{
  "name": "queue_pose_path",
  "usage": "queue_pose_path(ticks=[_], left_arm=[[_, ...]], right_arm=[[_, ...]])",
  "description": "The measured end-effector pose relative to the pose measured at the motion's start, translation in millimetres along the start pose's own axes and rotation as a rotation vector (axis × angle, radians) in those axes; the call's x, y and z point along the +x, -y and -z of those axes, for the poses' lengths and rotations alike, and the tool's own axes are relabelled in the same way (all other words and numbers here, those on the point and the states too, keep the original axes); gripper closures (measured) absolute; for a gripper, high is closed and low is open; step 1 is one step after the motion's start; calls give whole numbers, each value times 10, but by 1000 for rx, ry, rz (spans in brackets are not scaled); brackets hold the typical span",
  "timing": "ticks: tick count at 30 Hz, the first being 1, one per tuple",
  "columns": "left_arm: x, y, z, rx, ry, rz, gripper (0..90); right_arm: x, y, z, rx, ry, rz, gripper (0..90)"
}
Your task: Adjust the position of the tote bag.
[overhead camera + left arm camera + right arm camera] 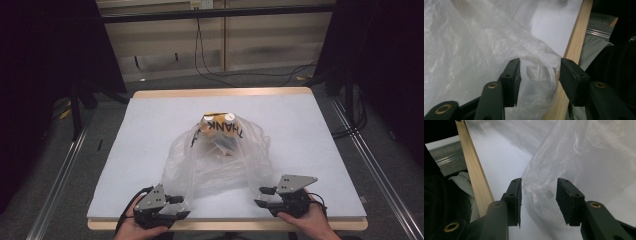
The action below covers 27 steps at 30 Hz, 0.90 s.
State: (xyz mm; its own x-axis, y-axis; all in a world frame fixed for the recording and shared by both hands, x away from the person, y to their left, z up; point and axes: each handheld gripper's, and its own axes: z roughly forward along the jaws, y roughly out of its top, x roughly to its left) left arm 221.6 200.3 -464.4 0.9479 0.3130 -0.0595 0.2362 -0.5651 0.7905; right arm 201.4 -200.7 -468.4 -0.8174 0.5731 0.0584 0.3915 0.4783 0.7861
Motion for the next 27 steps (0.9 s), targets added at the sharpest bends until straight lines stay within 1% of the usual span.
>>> queue_pose_path(ticks=[1, 3, 5, 6, 7, 8, 9, 12, 13, 14, 15, 16, 17, 18, 19, 21, 23, 26, 27], left_arm=[[10, 0, -20, 25, -8, -3, 507], [22, 3, -23, 34, -8, 0, 516], [26, 6, -31, 38, -6, -2, 542], [21, 8, -38, 44, 10, -1, 582], [15, 1, -32, 54, 11, -14, 615], [15, 1, -32, 54, 11, -14, 664], [11, 1, -29, 53, 31, -12, 714], [19, -3, -11, 47, 35, -15, 793], [20, -3, -8, 40, 39, -9, 807], [20, -4, -3, 34, 44, -8, 817], [20, -4, -3, 34, 44, -8, 826], [18, -9, 13, 24, 42, -7, 833], [18, -9, 13, 24, 42, -7, 836], [23, -6, 23, 13, 47, 2, 839], [27, -6, 28, 6, 47, 4, 841], [26, -8, 34, 6, 44, 8, 848], [35, -7, 37, -6, 50, 11, 850], [44, -26, 44, -9, 43, 4, 855], [48, -30, 45, -15, 45, -1, 857]], right_arm=[[26, 5, -47, 36, 10, 12, 567], [35, 8, -68, 53, 10, 21, 570], [36, 8, -71, 57, 19, 21, 576], [19, 12, -74, 60, 20, 12, 638], [17, 13, -73, 61, 22, 9, 680], [17, 13, -73, 61, 22, 9, 680], [20, 12, -74, 62, 24, 13, 731], [24, 6, -64, 58, 19, 13, 801], [19, 6, -58, 54, 18, 15, 826], [16, 6, -53, 48, 17, 15, 846], [16, 6, -53, 48, 17, 15, 846], [11, 2, -34, 37, 17, 7, 868], [11, 2, -34, 37, 17, 7, 868], [7, 0, -19, 28, 14, 5, 878], [4, -1, -11, 24, 14, 8, 880], [-8, -5, 9, 6, 9, 2, 885], [-15, -6, 30, -1, 9, -1, 886], [-24, -11, 69, -24, 2, -4, 887], [-26, -13, 80, -31, 8, 5, 887]])
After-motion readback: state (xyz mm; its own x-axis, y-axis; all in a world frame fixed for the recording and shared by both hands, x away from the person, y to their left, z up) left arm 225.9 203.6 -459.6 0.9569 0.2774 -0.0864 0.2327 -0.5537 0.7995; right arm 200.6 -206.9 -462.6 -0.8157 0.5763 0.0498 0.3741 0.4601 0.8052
